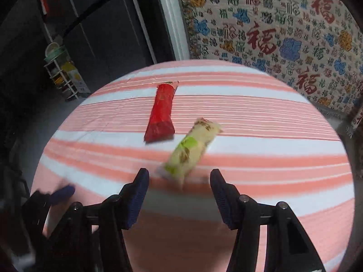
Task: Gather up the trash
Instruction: 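Move both open tools back over the table toward the remaining wrappers, then grasp the red snack-bar wrapper with the left tool while the right tool grasps the yellow-green wrapper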
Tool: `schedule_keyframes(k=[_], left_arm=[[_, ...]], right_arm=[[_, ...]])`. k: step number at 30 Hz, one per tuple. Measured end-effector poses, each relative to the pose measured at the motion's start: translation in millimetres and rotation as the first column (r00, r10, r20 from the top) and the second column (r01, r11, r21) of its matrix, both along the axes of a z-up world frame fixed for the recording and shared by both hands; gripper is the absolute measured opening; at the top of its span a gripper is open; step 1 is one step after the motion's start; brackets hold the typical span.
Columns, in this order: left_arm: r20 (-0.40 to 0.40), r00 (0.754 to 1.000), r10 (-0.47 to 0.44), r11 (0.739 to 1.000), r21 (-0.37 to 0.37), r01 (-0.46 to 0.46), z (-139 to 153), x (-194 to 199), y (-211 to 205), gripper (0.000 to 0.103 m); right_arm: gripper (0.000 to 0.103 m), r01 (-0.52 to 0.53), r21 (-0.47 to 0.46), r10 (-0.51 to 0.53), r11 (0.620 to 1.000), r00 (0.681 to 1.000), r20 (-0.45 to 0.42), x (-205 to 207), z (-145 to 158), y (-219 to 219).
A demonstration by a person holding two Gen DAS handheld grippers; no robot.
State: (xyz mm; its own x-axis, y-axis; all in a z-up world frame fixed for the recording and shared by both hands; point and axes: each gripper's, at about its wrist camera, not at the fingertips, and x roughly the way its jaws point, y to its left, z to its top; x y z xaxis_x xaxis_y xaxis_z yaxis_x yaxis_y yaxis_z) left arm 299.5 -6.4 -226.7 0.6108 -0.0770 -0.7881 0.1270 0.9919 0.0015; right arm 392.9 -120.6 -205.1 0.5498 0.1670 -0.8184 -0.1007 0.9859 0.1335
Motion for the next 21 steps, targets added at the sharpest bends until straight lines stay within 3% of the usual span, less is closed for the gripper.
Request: schedule_keyframes(k=[5, 6, 7, 9, 13, 17, 20, 21], left_arm=[[-0.012, 0.999, -0.032, 0.999, -0.007, 0.032, 5.2, 14.4, -2.0, 0.096], [-0.005, 0.999, -0.043, 0.999, -0.021, 0.043, 10.0, 17.8, -2.8, 0.096], [0.005, 0.999, -0.053, 0.998, -0.029, 0.053, 15.3, 22.0, -4.5, 0.096], [0.027, 0.997, -0.074, 0.997, -0.037, 0.075, 27.6, 37.3, -11.6, 0.096], [0.065, 0.994, -0.085, 0.993, -0.076, 0.09, 43.3, 84.2, -26.8, 0.096], [0.047, 0.998, -0.052, 0.994, -0.089, 0.056, 37.4, 142.1, -32.6, 0.095], [-0.004, 1.0, -0.016, 0.997, -0.072, 0.016, 18.5, 175.5, -39.1, 0.082], [-0.025, 1.0, -0.018, 0.997, -0.08, 0.016, 12.1, 181.3, -40.8, 0.067]], right_arm=[[0.054, 0.019, -0.047, -0.018, 0.999, 1.0, 0.013, 22.5, -16.7, 6.2], [0.038, 0.016, -0.06, -0.015, 0.998, 1.0, 0.025, 20.7, -16.0, 5.6], [0.031, 0.019, -0.07, -0.017, 0.997, 1.0, 0.026, 19.3, -16.0, 3.2], [0.025, 0.026, -0.082, -0.024, 0.996, 0.999, 0.032, 14.1, -15.7, -7.3], [0.024, 0.12, -0.112, -0.113, 0.986, 0.991, 0.066, 0.7, -13.6, -37.8], [0.024, 0.148, -0.129, -0.139, 0.98, 0.987, 0.08, -19.4, -13.0, -60.2], [0.024, 0.156, -0.146, -0.144, 0.977, 0.986, 0.089, -33.5, -13.4, -70.3], [0.024, 0.155, -0.146, -0.143, 0.977, 0.986, 0.09, -37.9, -13.6, -73.1]])
